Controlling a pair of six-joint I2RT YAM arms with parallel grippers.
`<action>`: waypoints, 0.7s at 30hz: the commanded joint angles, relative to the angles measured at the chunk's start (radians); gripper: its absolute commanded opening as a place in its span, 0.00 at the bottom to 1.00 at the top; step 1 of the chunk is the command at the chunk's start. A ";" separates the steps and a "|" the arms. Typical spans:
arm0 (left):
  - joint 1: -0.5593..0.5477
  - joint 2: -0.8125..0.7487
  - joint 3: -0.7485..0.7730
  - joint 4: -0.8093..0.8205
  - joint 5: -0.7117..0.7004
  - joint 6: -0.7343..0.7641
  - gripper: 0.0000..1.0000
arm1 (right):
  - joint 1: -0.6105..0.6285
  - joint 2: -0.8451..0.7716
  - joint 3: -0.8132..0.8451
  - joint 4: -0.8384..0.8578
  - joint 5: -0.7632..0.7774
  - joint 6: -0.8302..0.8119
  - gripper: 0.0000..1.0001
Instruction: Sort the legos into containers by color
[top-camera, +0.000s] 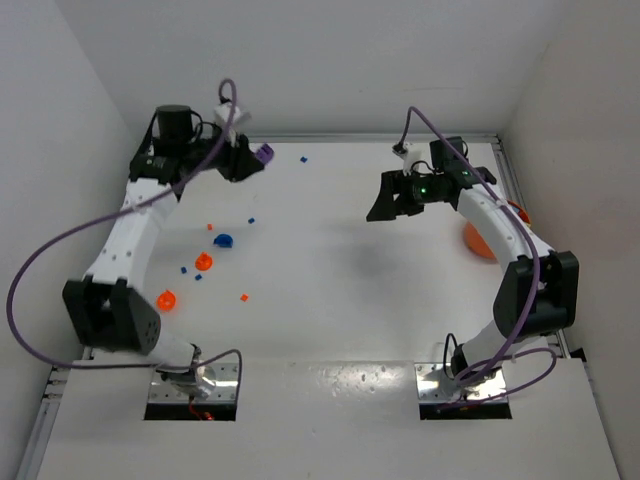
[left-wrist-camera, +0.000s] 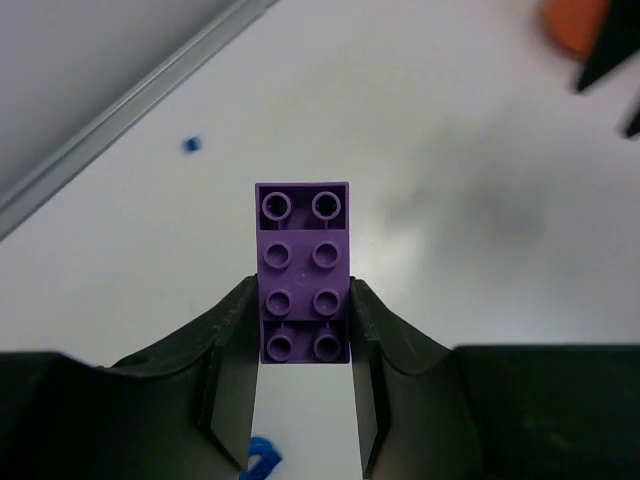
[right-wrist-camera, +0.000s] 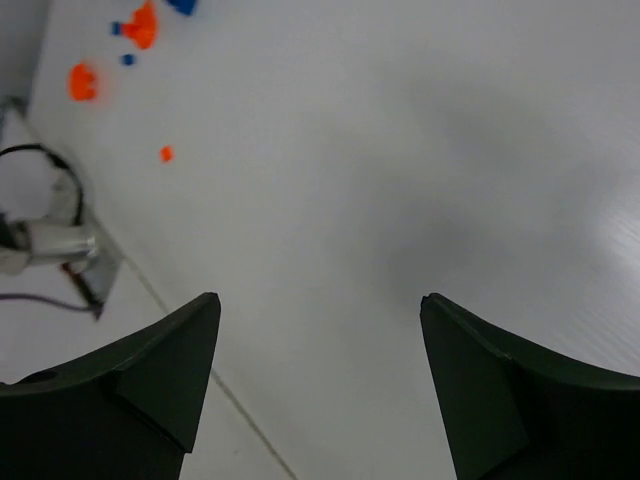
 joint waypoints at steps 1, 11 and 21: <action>-0.144 -0.182 -0.175 -0.071 0.074 0.172 0.13 | -0.005 -0.014 -0.001 0.005 -0.322 0.093 0.82; -0.414 -0.339 -0.333 -0.027 -0.103 0.147 0.13 | 0.049 0.007 -0.011 0.367 -0.606 0.500 0.85; -0.471 -0.267 -0.275 -0.027 -0.094 0.157 0.13 | 0.116 0.051 0.014 0.376 -0.541 0.503 0.85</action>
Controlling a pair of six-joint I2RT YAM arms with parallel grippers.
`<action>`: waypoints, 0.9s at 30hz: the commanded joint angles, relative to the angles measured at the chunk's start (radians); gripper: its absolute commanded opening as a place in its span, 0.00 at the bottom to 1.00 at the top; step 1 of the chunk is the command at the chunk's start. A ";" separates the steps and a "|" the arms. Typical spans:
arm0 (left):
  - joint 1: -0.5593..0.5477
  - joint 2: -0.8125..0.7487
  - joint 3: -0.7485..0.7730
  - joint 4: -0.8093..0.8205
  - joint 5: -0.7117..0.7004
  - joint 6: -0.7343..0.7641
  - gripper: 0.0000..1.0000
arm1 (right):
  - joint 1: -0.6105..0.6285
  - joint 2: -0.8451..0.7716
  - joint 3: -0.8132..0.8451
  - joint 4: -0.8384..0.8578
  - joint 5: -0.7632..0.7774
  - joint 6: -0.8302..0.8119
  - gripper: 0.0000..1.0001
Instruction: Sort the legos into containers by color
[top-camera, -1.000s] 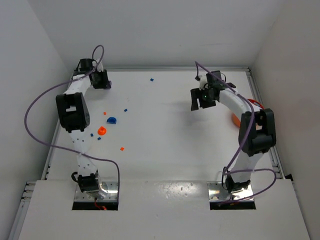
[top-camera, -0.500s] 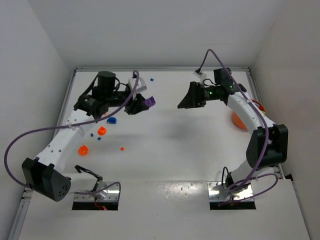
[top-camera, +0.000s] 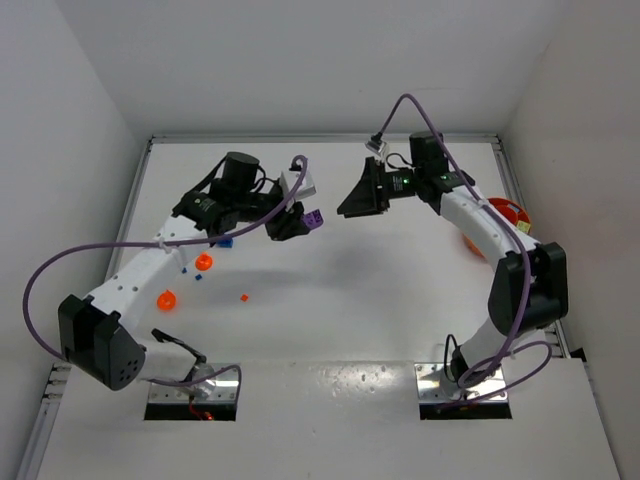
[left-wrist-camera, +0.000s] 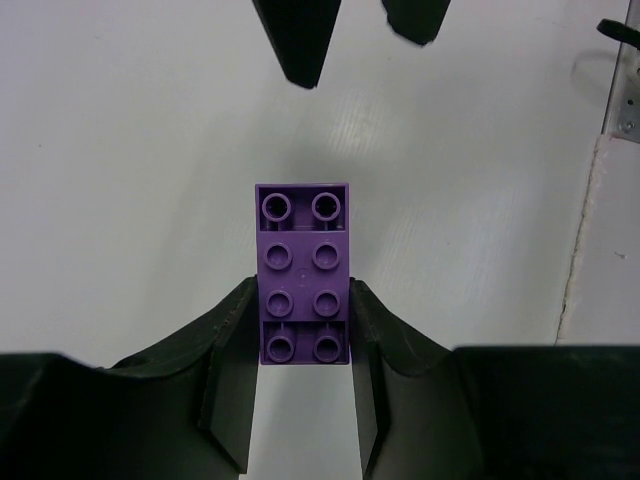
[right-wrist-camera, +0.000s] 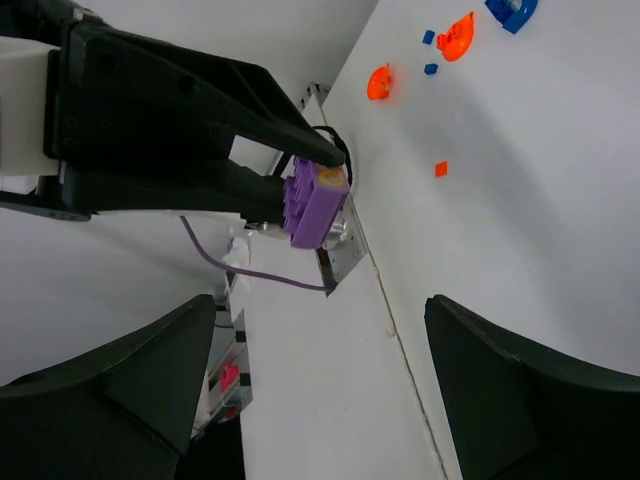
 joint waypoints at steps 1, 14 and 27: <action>-0.018 0.016 0.062 0.027 0.007 0.014 0.13 | 0.020 0.043 0.054 0.034 0.006 0.006 0.85; -0.049 0.055 0.093 0.036 0.018 0.014 0.13 | 0.095 0.128 0.121 0.016 0.044 0.006 0.83; -0.058 0.085 0.093 0.046 0.009 0.014 0.13 | 0.123 0.155 0.134 0.063 0.006 0.026 0.37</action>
